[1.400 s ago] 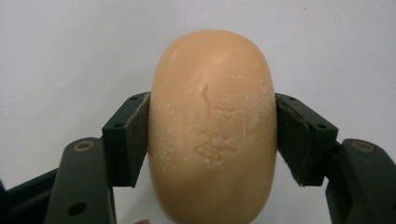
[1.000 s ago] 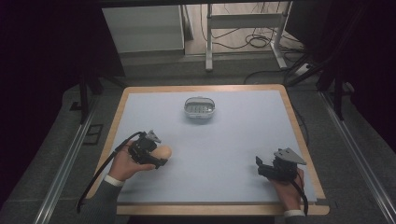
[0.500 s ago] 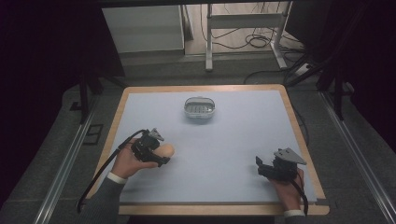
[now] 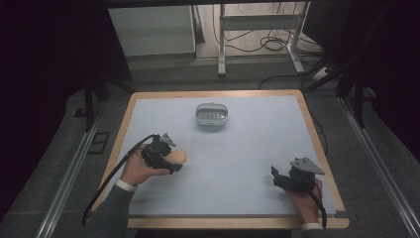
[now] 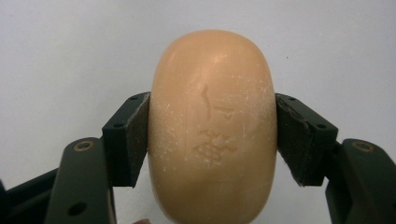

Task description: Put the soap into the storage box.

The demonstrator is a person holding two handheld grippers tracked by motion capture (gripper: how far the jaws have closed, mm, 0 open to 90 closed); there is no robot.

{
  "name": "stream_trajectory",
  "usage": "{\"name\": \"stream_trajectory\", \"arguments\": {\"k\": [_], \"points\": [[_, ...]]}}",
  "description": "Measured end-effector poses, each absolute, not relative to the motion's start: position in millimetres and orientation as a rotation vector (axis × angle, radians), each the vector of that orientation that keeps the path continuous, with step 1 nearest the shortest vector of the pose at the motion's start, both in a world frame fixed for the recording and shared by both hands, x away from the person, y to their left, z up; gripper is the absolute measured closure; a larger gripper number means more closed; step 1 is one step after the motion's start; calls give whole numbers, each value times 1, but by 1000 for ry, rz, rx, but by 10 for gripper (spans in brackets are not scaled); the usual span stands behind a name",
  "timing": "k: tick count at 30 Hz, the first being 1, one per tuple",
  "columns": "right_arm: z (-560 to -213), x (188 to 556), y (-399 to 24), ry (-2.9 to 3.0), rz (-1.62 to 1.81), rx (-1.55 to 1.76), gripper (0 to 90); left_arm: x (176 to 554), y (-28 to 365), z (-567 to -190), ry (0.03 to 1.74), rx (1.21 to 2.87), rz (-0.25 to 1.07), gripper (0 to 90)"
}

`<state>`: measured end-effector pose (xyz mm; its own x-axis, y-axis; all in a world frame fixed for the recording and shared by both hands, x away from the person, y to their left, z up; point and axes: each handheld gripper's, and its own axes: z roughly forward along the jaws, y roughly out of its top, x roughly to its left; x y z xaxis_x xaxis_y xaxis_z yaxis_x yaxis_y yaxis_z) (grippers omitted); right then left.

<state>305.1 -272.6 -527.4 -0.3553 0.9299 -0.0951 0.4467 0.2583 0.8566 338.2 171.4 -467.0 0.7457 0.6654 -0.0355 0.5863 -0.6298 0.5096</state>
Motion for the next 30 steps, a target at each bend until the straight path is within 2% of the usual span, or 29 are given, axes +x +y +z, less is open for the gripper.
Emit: {"name": "stream_trajectory", "arguments": {"k": [30], "points": [[-527, 304, -273, 1917, 1014, 1236, 85, 349, 160, -462, 912, 2447, 195, 327]]}}
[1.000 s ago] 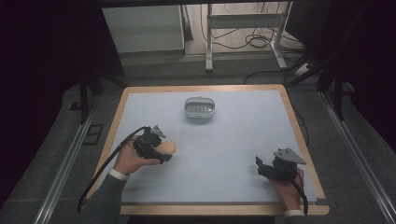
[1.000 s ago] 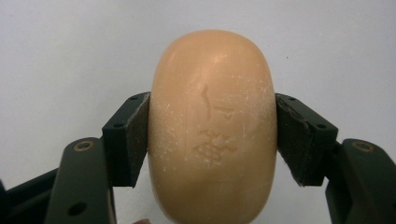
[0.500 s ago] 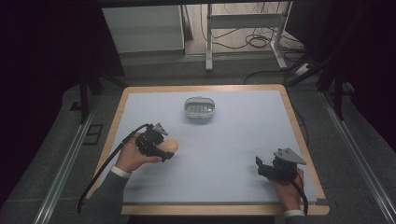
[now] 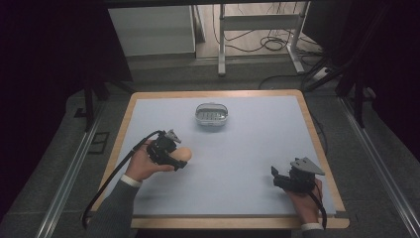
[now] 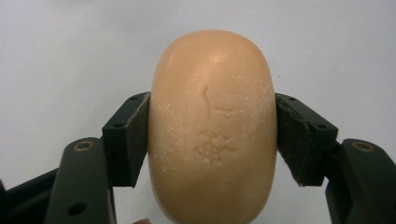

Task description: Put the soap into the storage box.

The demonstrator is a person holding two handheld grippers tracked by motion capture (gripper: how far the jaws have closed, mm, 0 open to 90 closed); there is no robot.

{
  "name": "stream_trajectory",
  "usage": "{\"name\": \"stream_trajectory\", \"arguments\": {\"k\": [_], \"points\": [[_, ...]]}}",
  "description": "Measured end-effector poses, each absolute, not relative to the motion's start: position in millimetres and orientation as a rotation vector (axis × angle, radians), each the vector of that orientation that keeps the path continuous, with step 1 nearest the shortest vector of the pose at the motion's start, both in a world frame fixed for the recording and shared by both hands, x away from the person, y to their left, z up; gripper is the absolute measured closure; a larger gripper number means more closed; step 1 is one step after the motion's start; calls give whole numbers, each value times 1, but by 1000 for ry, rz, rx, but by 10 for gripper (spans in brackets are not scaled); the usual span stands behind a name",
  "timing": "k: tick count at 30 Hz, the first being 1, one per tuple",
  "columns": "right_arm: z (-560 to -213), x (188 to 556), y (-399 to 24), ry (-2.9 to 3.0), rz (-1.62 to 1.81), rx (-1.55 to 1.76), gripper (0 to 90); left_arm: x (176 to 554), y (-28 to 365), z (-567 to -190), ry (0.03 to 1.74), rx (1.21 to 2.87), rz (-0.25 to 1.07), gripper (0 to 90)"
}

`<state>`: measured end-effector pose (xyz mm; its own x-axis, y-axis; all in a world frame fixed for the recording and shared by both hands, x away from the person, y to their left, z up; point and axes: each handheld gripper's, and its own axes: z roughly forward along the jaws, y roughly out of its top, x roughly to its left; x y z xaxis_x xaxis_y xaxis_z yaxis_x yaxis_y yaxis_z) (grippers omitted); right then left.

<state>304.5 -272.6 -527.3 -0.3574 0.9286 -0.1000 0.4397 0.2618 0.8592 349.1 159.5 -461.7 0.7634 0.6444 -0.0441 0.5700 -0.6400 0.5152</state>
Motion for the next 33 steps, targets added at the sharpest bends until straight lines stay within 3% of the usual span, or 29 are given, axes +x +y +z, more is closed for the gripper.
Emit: {"name": "stream_trajectory", "arguments": {"k": [33], "points": [[-527, 305, -272, 1918, 1011, 1233, 85, 365, 156, -459, 921, 2429, 199, 326]]}}
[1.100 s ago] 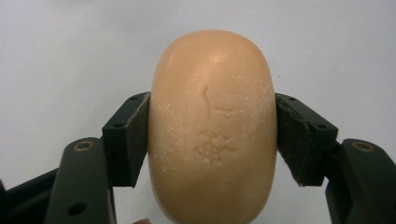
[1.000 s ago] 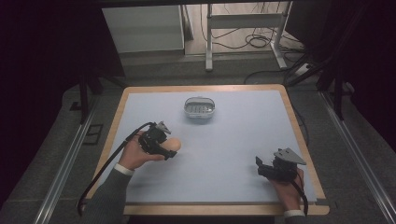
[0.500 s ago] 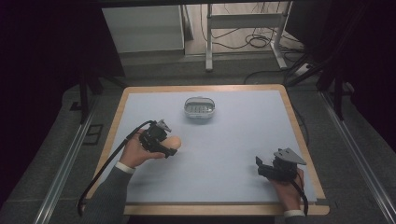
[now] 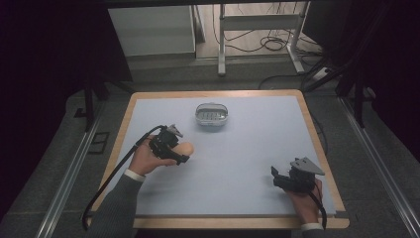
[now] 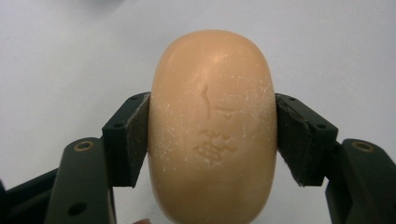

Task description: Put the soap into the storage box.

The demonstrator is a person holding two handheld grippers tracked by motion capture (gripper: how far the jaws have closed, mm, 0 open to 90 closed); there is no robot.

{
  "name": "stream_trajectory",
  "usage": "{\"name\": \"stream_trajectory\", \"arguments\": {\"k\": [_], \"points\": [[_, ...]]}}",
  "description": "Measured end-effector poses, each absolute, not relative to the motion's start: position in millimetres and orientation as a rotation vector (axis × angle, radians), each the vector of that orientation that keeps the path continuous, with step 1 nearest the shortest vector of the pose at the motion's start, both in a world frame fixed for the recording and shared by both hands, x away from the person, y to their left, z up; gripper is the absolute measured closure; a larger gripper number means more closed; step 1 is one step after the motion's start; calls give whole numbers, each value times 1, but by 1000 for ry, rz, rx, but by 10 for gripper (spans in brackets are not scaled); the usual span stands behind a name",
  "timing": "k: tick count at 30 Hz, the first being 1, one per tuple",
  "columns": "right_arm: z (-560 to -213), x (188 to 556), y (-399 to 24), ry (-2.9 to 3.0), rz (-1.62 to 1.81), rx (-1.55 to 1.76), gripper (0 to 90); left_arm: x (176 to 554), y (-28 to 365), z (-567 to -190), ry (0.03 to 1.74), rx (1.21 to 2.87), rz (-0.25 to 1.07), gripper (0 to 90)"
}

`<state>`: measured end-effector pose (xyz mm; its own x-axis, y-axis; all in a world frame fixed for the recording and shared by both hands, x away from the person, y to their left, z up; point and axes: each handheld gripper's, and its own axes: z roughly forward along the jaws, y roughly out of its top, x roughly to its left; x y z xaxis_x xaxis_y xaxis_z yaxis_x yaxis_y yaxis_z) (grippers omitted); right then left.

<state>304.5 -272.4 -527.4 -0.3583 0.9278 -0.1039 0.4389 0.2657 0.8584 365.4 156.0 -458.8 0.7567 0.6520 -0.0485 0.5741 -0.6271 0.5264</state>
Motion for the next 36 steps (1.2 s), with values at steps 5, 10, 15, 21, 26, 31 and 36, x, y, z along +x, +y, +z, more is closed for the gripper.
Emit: {"name": "stream_trajectory", "arguments": {"k": [5, 10, 15, 21, 26, 31, 36], "points": [[-527, 305, -272, 1919, 1009, 1233, 85, 369, 155, -458, 926, 2424, 198, 326], [-527, 305, -272, 1919, 1008, 1234, 84, 371, 155, -457, 928, 2421, 199, 326], [-527, 304, -272, 1919, 1008, 1232, 84, 375, 154, -455, 927, 2422, 207, 326], [-527, 304, -272, 1919, 1009, 1233, 84, 377, 154, -451, 932, 2407, 214, 326], [-527, 304, -272, 1920, 1007, 1232, 85, 379, 153, -447, 924, 2406, 220, 326], [-527, 305, -272, 1920, 1008, 1232, 85, 384, 152, -445, 925, 2409, 223, 326], [-527, 304, -272, 1920, 1009, 1231, 85, 390, 148, -442, 915, 2408, 222, 326]]}}
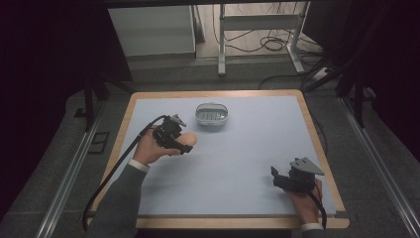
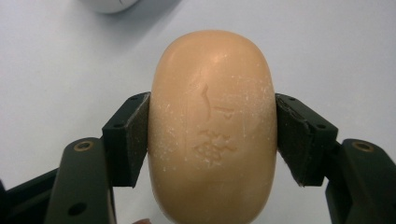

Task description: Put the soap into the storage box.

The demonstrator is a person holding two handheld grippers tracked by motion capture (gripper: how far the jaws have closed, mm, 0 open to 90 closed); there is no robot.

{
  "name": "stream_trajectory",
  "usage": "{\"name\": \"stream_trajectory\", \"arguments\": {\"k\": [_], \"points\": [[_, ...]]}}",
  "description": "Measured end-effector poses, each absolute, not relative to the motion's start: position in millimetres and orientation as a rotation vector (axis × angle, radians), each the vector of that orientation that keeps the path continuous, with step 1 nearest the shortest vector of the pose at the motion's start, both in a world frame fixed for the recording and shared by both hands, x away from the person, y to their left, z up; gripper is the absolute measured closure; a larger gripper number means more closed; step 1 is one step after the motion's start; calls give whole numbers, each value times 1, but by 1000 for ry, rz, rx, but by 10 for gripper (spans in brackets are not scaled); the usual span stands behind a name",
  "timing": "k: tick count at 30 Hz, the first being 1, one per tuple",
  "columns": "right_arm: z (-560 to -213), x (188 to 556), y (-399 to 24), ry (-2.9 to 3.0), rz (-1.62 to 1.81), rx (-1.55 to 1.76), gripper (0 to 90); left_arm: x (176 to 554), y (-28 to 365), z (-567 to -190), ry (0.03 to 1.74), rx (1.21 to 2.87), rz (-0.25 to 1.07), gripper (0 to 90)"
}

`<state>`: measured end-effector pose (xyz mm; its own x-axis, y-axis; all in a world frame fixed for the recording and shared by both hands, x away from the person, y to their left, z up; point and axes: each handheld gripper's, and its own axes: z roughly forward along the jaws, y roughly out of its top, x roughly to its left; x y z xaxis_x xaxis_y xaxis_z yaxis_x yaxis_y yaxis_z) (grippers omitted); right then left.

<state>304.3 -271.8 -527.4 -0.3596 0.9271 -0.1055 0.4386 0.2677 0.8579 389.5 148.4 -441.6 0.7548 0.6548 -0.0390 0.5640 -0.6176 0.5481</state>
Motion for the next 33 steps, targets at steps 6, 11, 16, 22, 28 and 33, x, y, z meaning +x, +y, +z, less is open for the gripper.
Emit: {"name": "stream_trajectory", "arguments": {"k": [6, 11, 16, 22, 28, 33], "points": [[-528, 305, -272, 1920, 1004, 1232, 85, 395, 146, -438, 906, 2405, 228, 326], [-528, 304, -271, 1923, 1006, 1223, 84, 401, 147, -435, 910, 2403, 231, 326], [-528, 304, -271, 1924, 1007, 1224, 85, 405, 146, -433, 916, 2404, 234, 326], [-528, 304, -271, 1926, 1008, 1226, 85, 412, 141, -430, 916, 2405, 233, 326], [-528, 305, -272, 1926, 1009, 1229, 85, 416, 137, -426, 904, 2413, 241, 326], [-528, 305, -272, 1927, 1009, 1228, 85, 422, 134, -424, 905, 2405, 237, 326]]}}
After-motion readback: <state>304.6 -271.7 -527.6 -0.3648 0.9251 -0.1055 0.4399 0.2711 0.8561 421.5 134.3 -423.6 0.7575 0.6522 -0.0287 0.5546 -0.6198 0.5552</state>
